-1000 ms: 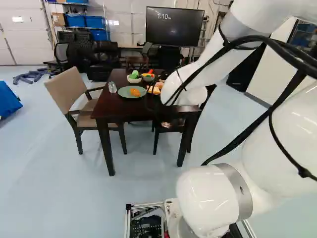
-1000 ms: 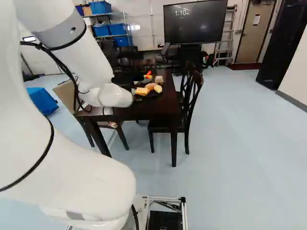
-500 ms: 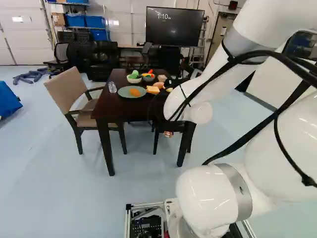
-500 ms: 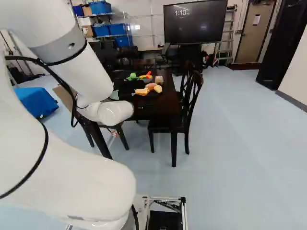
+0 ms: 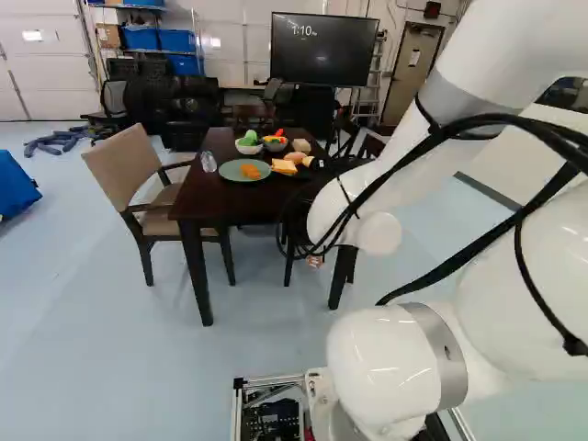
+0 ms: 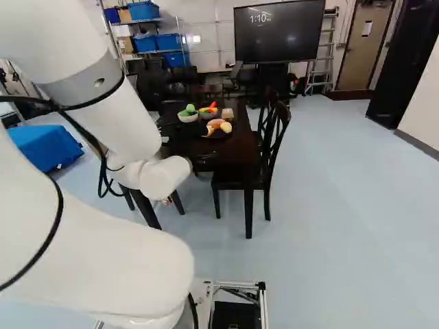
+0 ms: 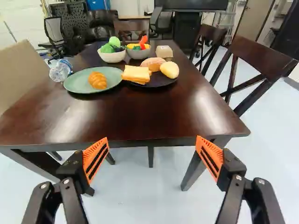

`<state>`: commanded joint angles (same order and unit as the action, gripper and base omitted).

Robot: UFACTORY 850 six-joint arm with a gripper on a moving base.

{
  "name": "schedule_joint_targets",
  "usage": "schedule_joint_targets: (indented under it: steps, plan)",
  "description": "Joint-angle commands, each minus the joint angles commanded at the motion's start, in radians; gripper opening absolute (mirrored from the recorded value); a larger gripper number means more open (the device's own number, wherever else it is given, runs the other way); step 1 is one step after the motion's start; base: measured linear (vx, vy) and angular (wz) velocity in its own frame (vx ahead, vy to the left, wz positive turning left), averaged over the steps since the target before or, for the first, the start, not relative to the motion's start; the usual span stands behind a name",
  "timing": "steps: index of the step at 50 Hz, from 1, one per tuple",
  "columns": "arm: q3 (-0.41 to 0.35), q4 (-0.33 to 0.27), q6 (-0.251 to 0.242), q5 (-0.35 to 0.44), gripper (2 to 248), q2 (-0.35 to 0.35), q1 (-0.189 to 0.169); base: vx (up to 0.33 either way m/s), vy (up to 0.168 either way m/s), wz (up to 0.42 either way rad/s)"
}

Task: Move the croissant to the empty plate

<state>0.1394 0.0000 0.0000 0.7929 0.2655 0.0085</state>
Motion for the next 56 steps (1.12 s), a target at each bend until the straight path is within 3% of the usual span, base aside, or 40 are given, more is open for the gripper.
schedule_joint_targets:
  steps: [25, 56]
  plan:
    - [-0.046, 0.000, 0.000, 0.071, 247, 0.012, -0.008, 0.000, 0.000, 0.000]
    - [-0.052, 0.000, 0.000, 0.080, 247, 0.014, -0.008, 0.000, 0.000, 0.000]
